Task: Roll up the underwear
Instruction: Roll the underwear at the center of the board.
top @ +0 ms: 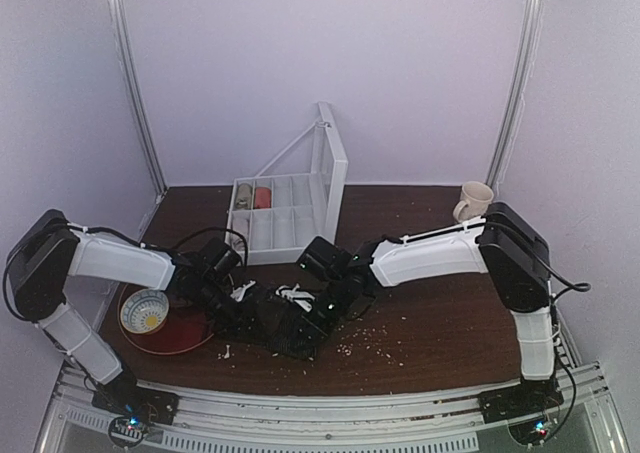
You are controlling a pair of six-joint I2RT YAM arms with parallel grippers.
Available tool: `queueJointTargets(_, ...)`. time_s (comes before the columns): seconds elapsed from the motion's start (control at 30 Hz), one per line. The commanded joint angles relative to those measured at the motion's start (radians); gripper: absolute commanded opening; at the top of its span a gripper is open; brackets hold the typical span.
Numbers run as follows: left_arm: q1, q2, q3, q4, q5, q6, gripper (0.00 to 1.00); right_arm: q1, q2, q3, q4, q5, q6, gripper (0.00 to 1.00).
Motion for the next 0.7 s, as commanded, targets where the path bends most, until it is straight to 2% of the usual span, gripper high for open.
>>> queueJointTargets(0.0,0.001,-0.003,0.006,0.011,0.006,-0.004,0.09,-0.042,0.052,-0.017,-0.016,-0.086,0.058,0.00)
queueJointTargets(0.37,0.002,-0.080,0.077,-0.075,-0.066,0.021,0.07,-0.105,0.098,-0.061,0.054,-0.204,0.152,0.00)
queueJointTargets(0.67,-0.002,-0.064,0.090,-0.011,0.004,0.034,0.10,-0.114,0.134,-0.083,0.098,-0.198,0.212,0.00)
